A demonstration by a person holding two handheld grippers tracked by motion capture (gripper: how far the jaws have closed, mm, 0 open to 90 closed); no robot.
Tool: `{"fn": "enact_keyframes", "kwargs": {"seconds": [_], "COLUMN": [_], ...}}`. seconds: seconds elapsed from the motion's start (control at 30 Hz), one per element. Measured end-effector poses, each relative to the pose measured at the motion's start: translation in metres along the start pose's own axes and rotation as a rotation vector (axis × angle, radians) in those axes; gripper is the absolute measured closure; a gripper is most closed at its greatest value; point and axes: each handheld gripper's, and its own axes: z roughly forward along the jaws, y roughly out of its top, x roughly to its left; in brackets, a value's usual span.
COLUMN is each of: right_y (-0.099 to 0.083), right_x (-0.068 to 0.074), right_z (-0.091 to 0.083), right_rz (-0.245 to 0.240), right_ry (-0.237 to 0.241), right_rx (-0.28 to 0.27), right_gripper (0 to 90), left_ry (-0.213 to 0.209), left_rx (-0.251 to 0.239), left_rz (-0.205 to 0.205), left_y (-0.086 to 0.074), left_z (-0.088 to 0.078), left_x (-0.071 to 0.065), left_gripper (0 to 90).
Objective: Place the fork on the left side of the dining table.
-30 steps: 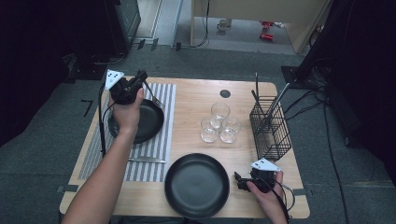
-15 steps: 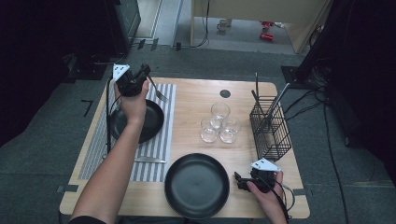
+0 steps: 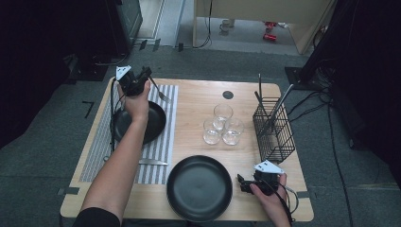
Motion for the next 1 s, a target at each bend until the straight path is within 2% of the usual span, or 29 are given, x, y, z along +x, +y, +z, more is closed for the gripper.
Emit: {"fn": "enact_keyframes", "kwargs": {"seconds": [0.03,0.2,0.23,0.27,0.43,0.47,0.53,0.6,0.63,0.7,0.8,0.9,1.0], "right_y": [0.000,0.000,0.000,0.000,0.000,0.000,0.000,0.000,0.000,0.000,0.000,0.000,0.000], "right_x": [0.000,0.000,0.000,0.000,0.000,0.000,0.000,0.000,0.000,0.000,0.000,0.000,0.000], "right_z": [0.000,0.000,0.000,0.000,0.000,0.000,0.000,0.000,0.000,0.000,0.000,0.000,0.000], "right_rz": [0.000,0.000,0.000,0.000,0.000,0.000,0.000,0.000,0.000,0.000,0.000,0.000,0.000], "right_ry": [0.000,0.000,0.000,0.000,0.000,0.000,0.000,-0.001,0.000,0.000,0.000,0.000,0.000], "right_rx": [0.000,0.000,0.000,0.000,0.000,0.000,0.000,0.000,0.000,0.000,0.000,0.000,0.000], "right_gripper": [6.3,6.3,6.3,6.2,6.3,6.2,6.3,6.2,6.2,6.3,6.3,6.3,6.2], "left_ry": [0.000,0.003,0.003,0.000,0.012,0.021,0.023,0.026,0.021,0.022,0.034,0.033,0.031], "left_rx": [0.000,-0.014,-0.014,-0.020,-0.030,-0.033,-0.038,-0.057,-0.072,-0.080,-0.103,-0.100,-0.092], "left_rz": [0.000,-0.059,-0.059,-0.079,-0.106,-0.128,-0.137,-0.140,-0.165,-0.164,-0.195,-0.211,-0.247], "left_y": [0.000,-0.007,-0.007,-0.009,-0.011,-0.012,-0.013,-0.015,-0.016,-0.016,-0.020,-0.023,-0.027], "left_z": [0.000,0.010,0.010,0.012,0.016,0.018,0.019,0.021,0.023,0.023,0.027,0.029,0.031], "left_x": [0.000,0.009,0.009,0.013,0.019,0.023,0.025,0.029,0.033,0.035,0.045,0.050,0.057], "left_gripper": [88.3,88.2,88.2,88.2,88.2,88.2,88.3,88.3,88.2,88.2,88.1,88.2,88.1]}}
